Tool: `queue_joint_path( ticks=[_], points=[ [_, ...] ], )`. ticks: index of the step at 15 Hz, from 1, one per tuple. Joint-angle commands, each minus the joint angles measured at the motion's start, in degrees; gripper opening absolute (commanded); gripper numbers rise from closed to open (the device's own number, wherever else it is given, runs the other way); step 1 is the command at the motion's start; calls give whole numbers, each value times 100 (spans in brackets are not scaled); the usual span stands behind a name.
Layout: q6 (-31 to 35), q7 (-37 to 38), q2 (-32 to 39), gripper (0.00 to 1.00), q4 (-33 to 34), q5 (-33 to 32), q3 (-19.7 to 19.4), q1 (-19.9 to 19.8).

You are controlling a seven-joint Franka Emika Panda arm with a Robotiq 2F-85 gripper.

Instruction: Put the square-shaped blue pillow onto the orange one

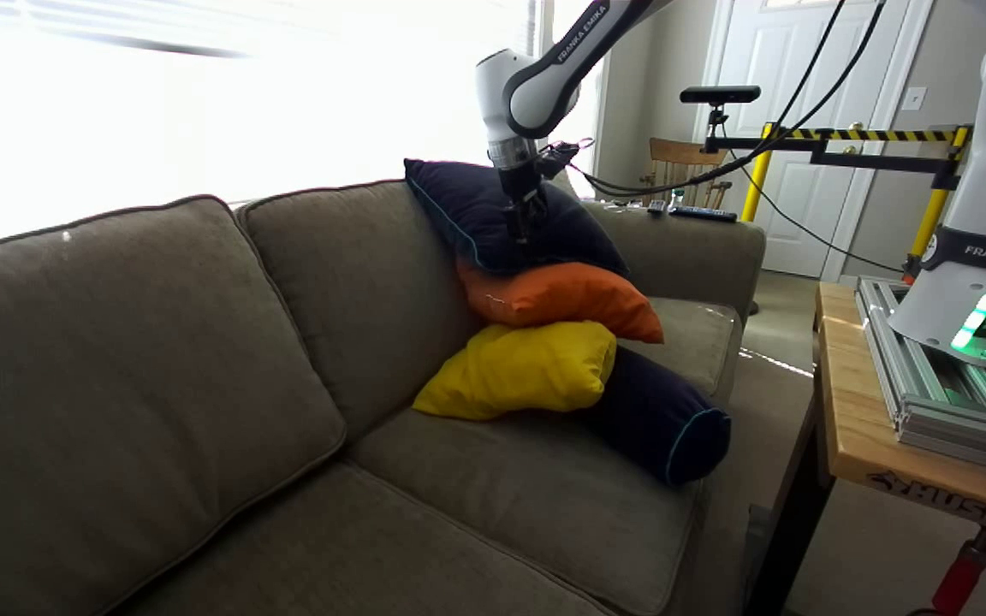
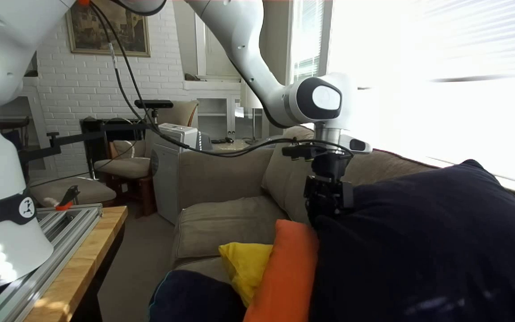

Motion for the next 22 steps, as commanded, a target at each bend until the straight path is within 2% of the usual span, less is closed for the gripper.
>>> queue_joint_path(
  ticks=[1,7,13,16,19,22],
  points=[
    [93,302,-354,100,-237,-152,-59,78],
    [385,528,-1281,100,-779,-140,-70,15],
    [984,417,-2265,100,-1487,34,-44,-293],
    [1656,-159,-2716,100,-2048,281,70,-610],
    [2391,-1107,-2913,100,-2513,879,243,-989],
    [2402,-1939,-2977,100,-2756,1770,438,-1303]
  ],
)
